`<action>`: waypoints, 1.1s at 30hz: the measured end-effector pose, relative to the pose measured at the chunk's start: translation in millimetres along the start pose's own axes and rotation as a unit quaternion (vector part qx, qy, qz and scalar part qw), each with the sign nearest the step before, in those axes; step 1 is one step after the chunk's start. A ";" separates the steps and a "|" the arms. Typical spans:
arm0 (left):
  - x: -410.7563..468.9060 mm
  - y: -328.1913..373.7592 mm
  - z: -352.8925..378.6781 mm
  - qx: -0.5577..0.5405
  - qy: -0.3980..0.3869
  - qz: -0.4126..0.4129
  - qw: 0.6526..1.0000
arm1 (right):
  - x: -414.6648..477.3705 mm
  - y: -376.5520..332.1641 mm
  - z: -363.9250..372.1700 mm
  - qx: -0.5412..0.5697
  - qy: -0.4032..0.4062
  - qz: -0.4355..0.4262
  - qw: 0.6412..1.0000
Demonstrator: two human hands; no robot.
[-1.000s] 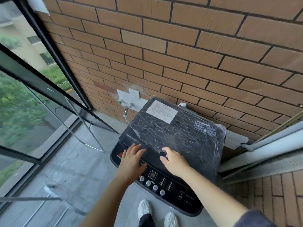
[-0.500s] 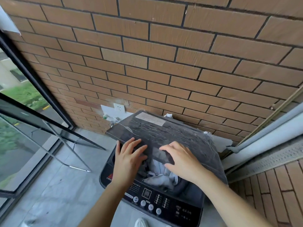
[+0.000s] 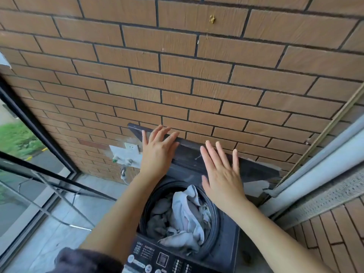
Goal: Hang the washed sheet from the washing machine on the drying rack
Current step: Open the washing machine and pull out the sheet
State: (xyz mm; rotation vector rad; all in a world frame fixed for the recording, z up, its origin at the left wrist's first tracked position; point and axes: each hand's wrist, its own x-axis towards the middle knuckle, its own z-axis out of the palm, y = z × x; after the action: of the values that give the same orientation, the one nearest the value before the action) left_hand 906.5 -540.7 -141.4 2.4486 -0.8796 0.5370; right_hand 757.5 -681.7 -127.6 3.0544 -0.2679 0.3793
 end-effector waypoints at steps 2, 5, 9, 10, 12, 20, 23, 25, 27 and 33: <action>11.2 4.7 0.3 0.004 -0.016 0.003 1.000 | 15.1 9.5 0.6 -0.011 0.001 0.000 1.000; 18.2 9.8 5.3 0.039 -0.033 0.052 0.997 | 36.3 23.3 -4.1 -0.009 0.002 0.002 1.000; 39.1 12.2 13.1 0.075 -0.069 0.070 0.992 | 57.2 39.1 -8.5 -0.003 -0.009 -0.002 1.000; 46.6 12.6 14.8 0.086 -0.079 0.069 0.991 | 63.0 42.7 -8.4 -0.005 -0.010 -0.001 1.000; 61.0 14.4 17.4 0.106 -0.104 0.066 0.987 | 73.5 47.7 -7.4 -0.007 -0.008 0.007 1.000; 112.5 24.6 31.7 0.139 -0.180 0.053 0.972 | 86.1 66.4 5.6 -0.018 -0.026 0.047 0.998; 109.0 25.5 34.7 0.131 -0.176 0.056 0.974 | 94.3 73.9 5.7 -0.012 -0.032 0.051 0.998; 101.2 25.2 37.2 0.128 -0.174 0.064 0.974 | 95.5 77.1 6.5 -0.010 -0.038 0.049 0.998; 97.0 25.4 37.3 0.127 -0.178 0.067 0.974 | 94.4 78.0 7.7 -0.010 -0.038 0.046 0.998; 92.9 27.9 30.4 0.126 -0.178 0.062 0.974 | 87.9 74.0 7.7 0.002 -0.030 0.043 0.999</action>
State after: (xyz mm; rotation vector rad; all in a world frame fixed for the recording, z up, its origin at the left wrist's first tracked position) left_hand 960.4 -621.2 -110.6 2.7876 -1.1764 0.2651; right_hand 830.0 -769.5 -111.2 3.0696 -0.4017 0.2927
